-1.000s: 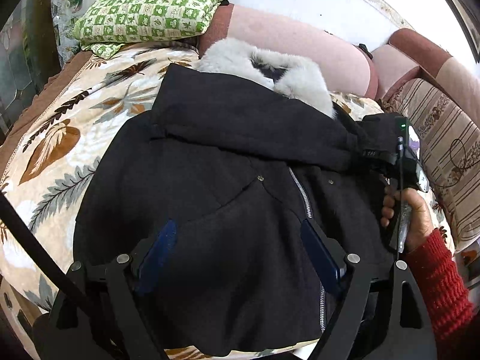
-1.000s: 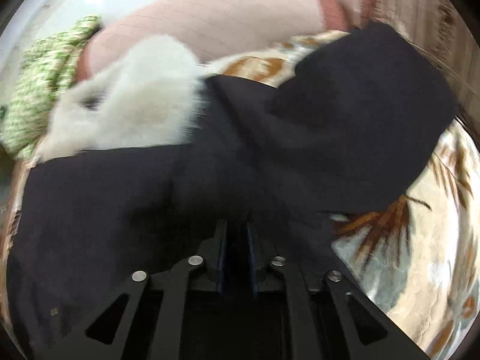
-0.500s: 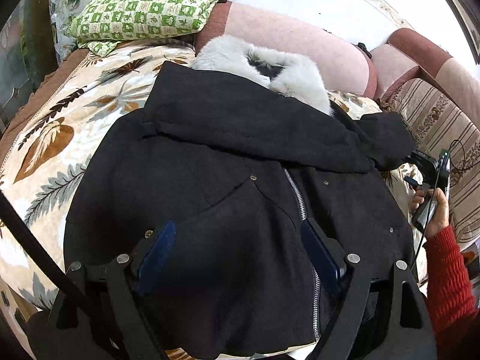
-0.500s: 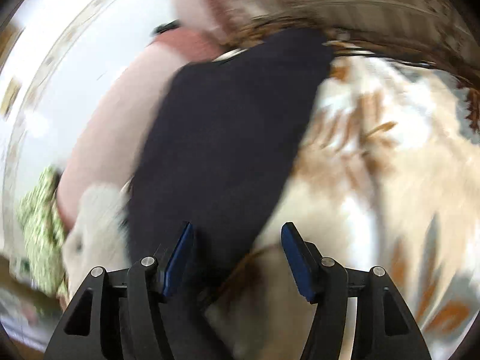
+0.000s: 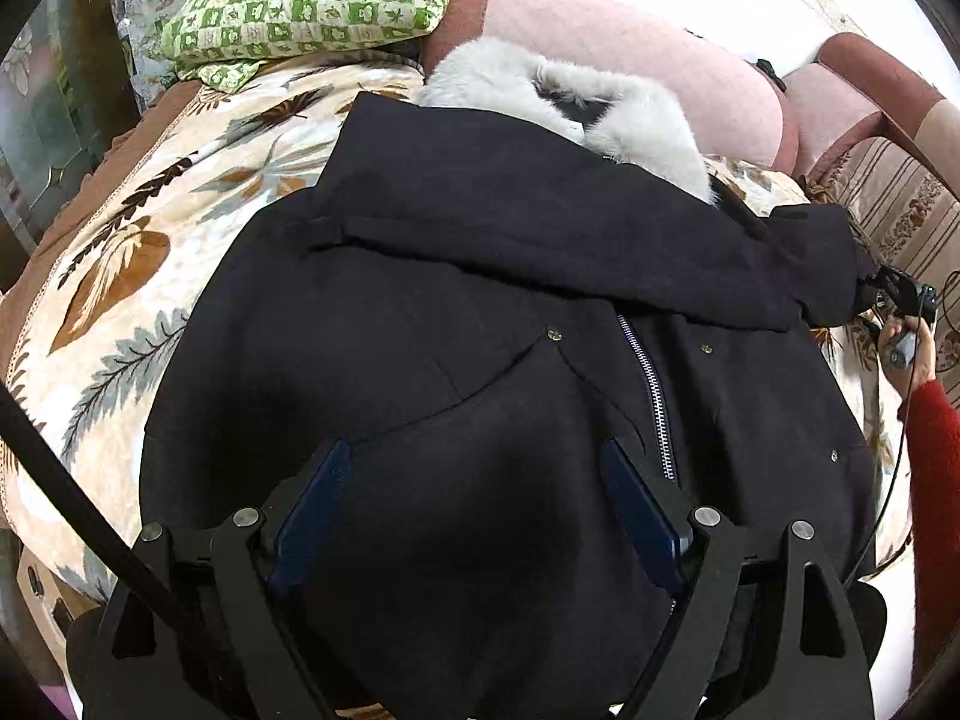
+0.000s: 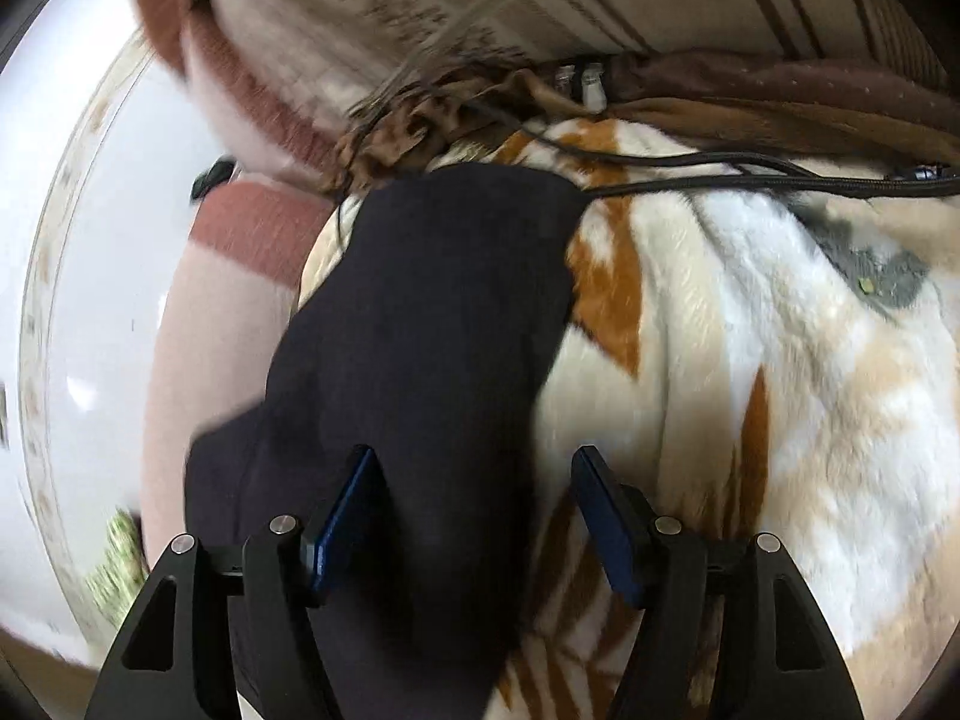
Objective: Fold large clothes
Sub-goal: 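Grasp the other sleeve with the right tool and fold it across the body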
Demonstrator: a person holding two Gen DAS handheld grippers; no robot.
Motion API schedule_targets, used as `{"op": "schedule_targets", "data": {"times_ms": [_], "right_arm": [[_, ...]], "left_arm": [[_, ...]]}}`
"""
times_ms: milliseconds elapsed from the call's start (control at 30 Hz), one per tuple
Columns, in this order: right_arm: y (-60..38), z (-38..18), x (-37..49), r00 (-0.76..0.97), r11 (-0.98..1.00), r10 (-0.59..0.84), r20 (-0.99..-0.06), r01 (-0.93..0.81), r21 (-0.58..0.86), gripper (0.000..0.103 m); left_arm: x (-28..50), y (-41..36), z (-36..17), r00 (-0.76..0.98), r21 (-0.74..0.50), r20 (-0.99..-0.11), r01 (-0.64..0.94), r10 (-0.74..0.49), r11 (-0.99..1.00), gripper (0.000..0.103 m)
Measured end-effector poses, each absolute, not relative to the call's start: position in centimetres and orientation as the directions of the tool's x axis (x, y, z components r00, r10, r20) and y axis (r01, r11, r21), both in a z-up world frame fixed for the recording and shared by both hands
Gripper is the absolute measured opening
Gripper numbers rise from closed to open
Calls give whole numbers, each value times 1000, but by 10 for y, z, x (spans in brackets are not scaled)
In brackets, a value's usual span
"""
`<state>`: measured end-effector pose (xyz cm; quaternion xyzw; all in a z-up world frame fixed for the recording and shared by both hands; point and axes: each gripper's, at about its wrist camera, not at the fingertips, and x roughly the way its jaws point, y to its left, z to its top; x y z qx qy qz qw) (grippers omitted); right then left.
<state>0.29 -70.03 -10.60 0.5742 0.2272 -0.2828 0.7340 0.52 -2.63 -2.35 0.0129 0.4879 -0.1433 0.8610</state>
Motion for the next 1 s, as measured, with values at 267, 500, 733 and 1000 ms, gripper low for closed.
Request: {"op": "schedule_targets", "data": {"times_ms": [267, 500, 733, 1000], "right_arm": [[-640, 23, 30, 686, 563, -282, -671, 684, 463, 5], [-471, 144, 62, 809, 897, -180, -559, 368, 244, 2], [-394, 106, 60, 780, 903, -113, -615, 339, 265, 41], [-529, -23, -17, 656, 615, -254, -711, 677, 405, 78]], "left_arm": [[-5, 1, -16, 509, -172, -817, 232, -270, 957, 84], [-25, 28, -1, 551, -220, -782, 193, -291, 956, 84], [-49, 49, 22, 623, -182, -734, 200, -269, 963, 84], [-42, 52, 9, 599, -172, -762, 182, -248, 968, 84]]}}
